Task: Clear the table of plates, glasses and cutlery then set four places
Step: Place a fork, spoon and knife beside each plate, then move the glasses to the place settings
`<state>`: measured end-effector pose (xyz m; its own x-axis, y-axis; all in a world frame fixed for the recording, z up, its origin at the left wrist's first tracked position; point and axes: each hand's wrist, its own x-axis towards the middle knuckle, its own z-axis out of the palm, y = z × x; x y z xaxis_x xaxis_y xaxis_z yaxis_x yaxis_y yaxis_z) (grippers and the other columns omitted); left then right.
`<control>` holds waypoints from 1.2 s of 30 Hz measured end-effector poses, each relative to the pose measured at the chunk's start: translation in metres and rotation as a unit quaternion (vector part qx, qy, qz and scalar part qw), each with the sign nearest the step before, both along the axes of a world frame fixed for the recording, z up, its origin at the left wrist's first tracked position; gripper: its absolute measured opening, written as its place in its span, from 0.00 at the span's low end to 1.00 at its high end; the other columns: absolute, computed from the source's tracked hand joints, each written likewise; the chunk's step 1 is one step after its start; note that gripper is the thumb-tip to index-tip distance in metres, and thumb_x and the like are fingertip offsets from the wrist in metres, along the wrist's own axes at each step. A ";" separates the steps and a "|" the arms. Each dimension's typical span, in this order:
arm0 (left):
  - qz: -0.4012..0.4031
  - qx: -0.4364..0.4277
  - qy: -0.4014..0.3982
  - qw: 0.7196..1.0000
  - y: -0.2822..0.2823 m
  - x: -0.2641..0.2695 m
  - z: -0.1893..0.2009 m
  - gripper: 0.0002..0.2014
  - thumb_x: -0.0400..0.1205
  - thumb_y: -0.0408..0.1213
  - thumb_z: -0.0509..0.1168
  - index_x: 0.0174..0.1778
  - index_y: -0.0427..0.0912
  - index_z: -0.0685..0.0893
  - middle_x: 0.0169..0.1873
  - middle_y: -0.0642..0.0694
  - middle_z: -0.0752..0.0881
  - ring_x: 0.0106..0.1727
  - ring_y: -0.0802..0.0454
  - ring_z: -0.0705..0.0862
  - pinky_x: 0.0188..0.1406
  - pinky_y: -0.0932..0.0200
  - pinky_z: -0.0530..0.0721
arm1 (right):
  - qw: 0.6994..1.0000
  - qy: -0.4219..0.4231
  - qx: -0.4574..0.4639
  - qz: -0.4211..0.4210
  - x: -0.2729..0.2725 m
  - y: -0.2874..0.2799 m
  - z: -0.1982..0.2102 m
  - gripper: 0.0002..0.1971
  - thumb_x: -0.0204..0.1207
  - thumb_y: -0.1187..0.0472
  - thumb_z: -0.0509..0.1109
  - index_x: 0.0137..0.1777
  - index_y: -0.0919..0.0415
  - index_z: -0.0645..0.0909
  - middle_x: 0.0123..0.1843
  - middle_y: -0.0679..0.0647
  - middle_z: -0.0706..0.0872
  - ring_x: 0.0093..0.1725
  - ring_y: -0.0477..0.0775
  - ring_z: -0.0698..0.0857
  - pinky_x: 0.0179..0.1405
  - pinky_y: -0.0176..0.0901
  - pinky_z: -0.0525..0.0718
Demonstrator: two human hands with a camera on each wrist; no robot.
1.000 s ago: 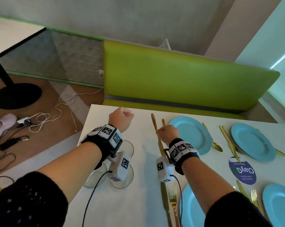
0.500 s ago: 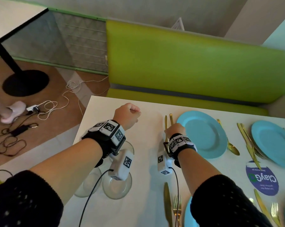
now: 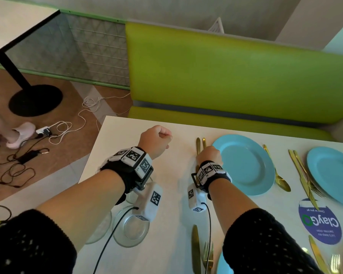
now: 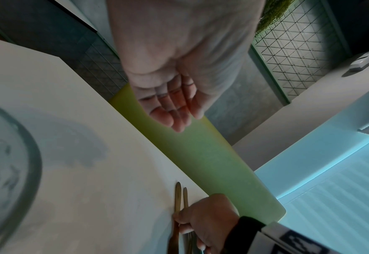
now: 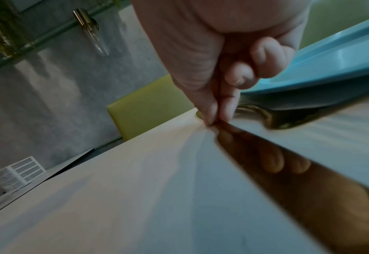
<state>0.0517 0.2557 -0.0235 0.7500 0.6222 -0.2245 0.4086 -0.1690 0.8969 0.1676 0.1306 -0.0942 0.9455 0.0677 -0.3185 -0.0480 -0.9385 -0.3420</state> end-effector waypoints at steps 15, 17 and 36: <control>0.002 -0.016 -0.007 1.000 -0.014 -0.017 0.002 0.04 0.81 0.35 0.64 0.42 0.48 0.81 0.38 0.53 0.83 0.32 0.60 0.84 0.36 0.65 0.82 | 0.999 -0.015 0.035 -0.022 -0.006 -0.011 0.019 0.10 0.79 0.63 0.62 0.51 0.66 0.84 0.52 0.62 0.88 0.53 0.64 0.87 0.51 0.51 0.86; -0.005 -0.018 -0.010 1.000 -0.021 -0.023 0.004 0.03 0.81 0.34 0.64 0.43 0.46 0.81 0.38 0.53 0.83 0.32 0.59 0.84 0.35 0.65 0.81 | 0.998 -0.013 0.050 -0.019 -0.012 -0.016 0.030 0.11 0.78 0.59 0.64 0.51 0.66 0.83 0.52 0.61 0.88 0.53 0.64 0.87 0.50 0.49 0.84; -0.204 -0.120 0.187 0.953 -0.097 -0.205 -0.009 0.07 0.81 0.39 0.66 0.41 0.41 0.78 0.36 0.48 0.83 0.30 0.54 0.82 0.28 0.64 0.82 | 0.993 0.050 0.027 0.108 -0.213 -0.085 0.058 0.18 0.75 0.53 0.71 0.62 0.60 0.84 0.65 0.54 0.85 0.65 0.53 0.83 0.66 0.40 0.79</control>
